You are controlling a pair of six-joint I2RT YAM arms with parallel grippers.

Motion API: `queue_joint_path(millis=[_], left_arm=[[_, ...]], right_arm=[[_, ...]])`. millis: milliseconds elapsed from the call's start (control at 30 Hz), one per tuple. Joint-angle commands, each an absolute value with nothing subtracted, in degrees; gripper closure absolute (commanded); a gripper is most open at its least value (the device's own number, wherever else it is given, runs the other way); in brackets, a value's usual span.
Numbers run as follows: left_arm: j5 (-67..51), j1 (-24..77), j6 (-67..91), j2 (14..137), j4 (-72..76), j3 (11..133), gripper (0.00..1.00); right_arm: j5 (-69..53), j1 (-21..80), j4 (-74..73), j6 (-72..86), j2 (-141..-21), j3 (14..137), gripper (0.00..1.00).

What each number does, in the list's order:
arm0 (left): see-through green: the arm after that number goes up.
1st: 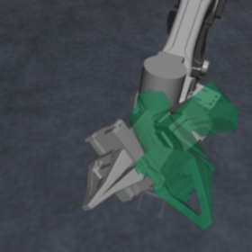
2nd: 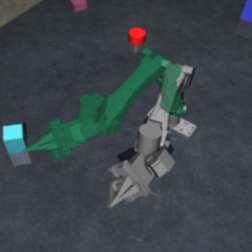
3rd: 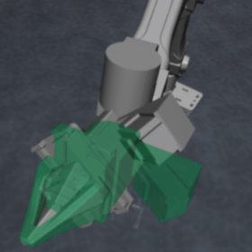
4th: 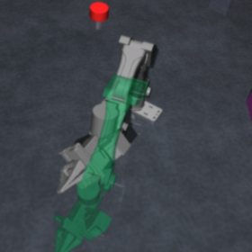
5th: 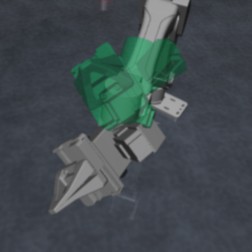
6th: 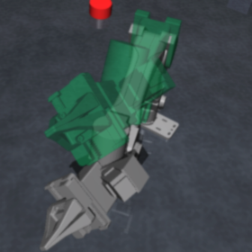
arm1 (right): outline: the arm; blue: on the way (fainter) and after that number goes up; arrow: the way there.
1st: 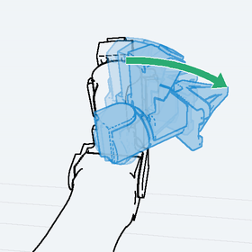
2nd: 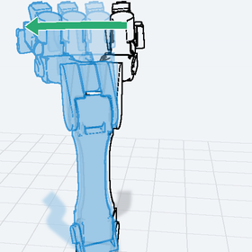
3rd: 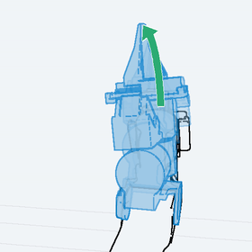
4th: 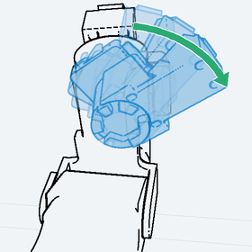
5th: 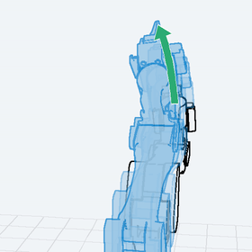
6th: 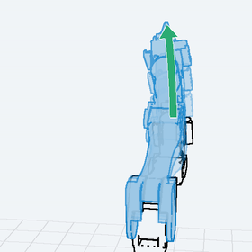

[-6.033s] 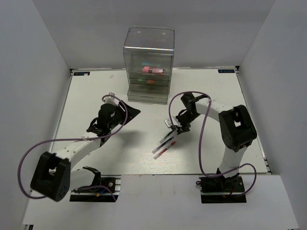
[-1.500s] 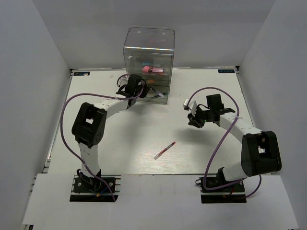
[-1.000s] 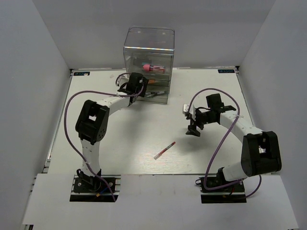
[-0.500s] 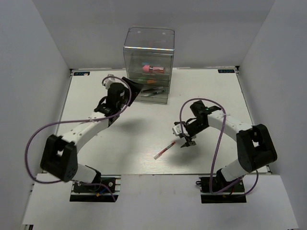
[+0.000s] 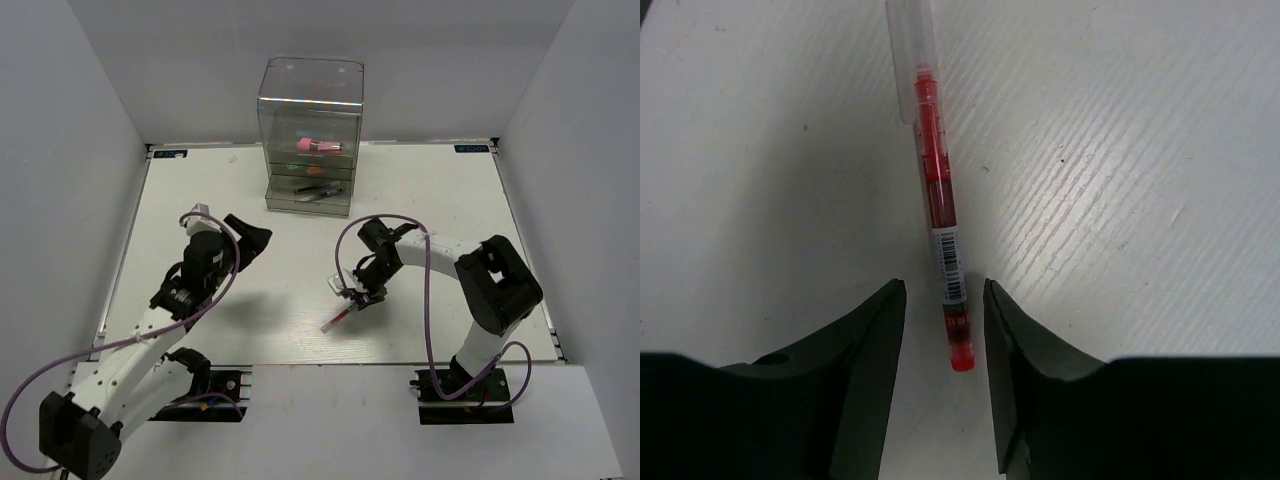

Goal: Sort the stationery into containers
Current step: Grab a piece of stationery with the right arm

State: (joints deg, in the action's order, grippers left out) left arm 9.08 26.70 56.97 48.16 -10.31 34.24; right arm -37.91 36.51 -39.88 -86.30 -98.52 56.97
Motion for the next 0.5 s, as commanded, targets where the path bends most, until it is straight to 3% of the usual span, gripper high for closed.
queue_joint_path(millis=[0,167,467], left_arm=[[11.9,26.5,57.3,42.3,-16.6,32.2,0.13],[13.5,26.5,59.5,35.3,-20.4,29.0,0.13],[14.1,26.5,60.1,33.7,-22.6,27.8,0.13]], right_arm=[[-35.2,37.9,-39.0,-84.4,-99.6,57.4,0.60],[-33.0,38.6,-38.1,-84.4,-99.3,56.1,0.84],[-27.6,37.5,-28.6,-71.9,-99.2,63.2,1.00]])
